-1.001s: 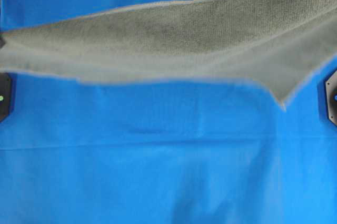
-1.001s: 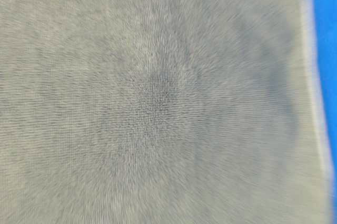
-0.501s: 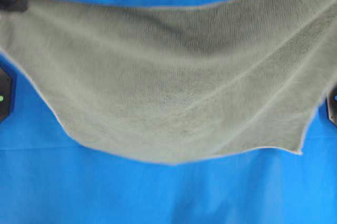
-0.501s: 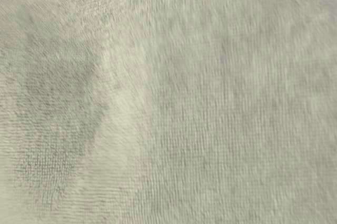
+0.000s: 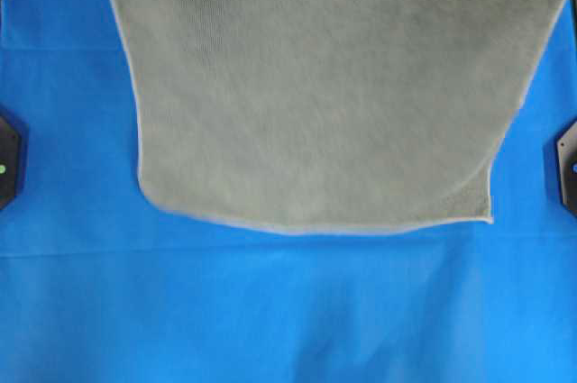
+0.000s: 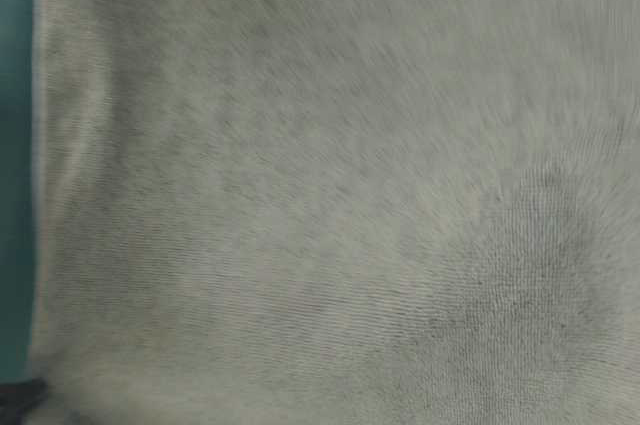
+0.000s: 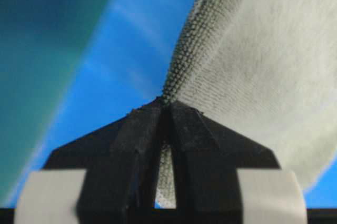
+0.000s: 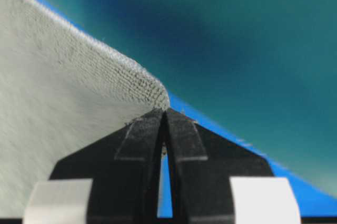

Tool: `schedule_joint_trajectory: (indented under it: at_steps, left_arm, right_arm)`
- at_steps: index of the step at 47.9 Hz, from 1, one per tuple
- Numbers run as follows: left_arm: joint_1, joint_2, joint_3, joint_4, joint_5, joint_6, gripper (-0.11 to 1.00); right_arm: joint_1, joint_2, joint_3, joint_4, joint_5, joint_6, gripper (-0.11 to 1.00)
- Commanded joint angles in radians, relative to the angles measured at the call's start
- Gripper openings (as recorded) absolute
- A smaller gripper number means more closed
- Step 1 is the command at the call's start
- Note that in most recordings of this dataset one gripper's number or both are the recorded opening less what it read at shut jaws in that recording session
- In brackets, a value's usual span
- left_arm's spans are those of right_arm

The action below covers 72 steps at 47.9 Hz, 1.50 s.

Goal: Fold a large towel.
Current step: 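Lay the towel flat on the table and release both grippers, then move both grippers to the towel's far corners and grasp them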

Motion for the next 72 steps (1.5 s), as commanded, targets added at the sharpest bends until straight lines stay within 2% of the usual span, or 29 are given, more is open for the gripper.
schedule_joint_trajectory:
  at_steps: [1,5,12,18,24,27,34,38,43,48,56,62,72]
  left_arm:
    - [0.043,-0.020,0.057,0.002,-0.104,0.048,0.02]
    - [0.061,-0.021,0.137,0.000,-0.204,0.091,0.02]
    - [0.069,-0.037,0.281,-0.003,-0.345,0.091,0.02]
    - [0.061,-0.069,0.405,-0.009,-0.413,0.083,0.02]
    - [0.023,-0.110,0.560,-0.011,-0.509,0.071,0.02]
    - [-0.009,-0.133,0.660,-0.011,-0.595,0.063,0.02]
    - [-0.086,-0.172,0.831,-0.011,-0.759,0.038,0.02]
    - [-0.133,-0.179,0.917,-0.011,-0.850,0.020,0.02]
    - [-0.187,-0.160,0.997,-0.018,-0.940,0.017,0.02]
    - [-0.249,-0.115,1.066,-0.021,-1.031,0.005,0.02]
    - [-0.325,-0.026,1.111,-0.021,-1.126,-0.077,0.02]
    - [-0.379,0.018,1.109,-0.021,-1.132,-0.117,0.02]
    - [-0.443,0.028,1.109,-0.020,-1.140,-0.124,0.02]
  right_arm:
    - [-0.046,0.041,0.011,-0.046,-0.046,0.002,0.01]
    - [-0.080,0.075,0.032,-0.075,-0.091,0.002,0.01]
    - [-0.097,0.115,0.055,-0.103,-0.163,-0.011,0.01]
    - [-0.097,0.127,0.077,-0.103,-0.167,-0.015,0.01]
    - [-0.094,0.120,0.153,-0.098,-0.172,-0.014,0.01]
    - [-0.084,0.117,0.206,-0.086,-0.179,-0.009,0.01]
    - [-0.032,0.118,0.341,-0.023,-0.232,0.003,0.01]
    - [0.015,0.118,0.407,0.035,-0.259,0.005,0.01]
    - [0.081,0.121,0.477,0.104,-0.272,0.005,0.01]
    - [0.153,0.143,0.537,0.153,-0.295,0.005,0.01]
    - [0.278,0.209,0.598,0.227,-0.379,0.005,0.01]
    - [0.365,0.262,0.604,0.267,-0.428,0.006,0.01]
    - [0.480,0.313,0.601,0.284,-0.436,0.006,0.01]
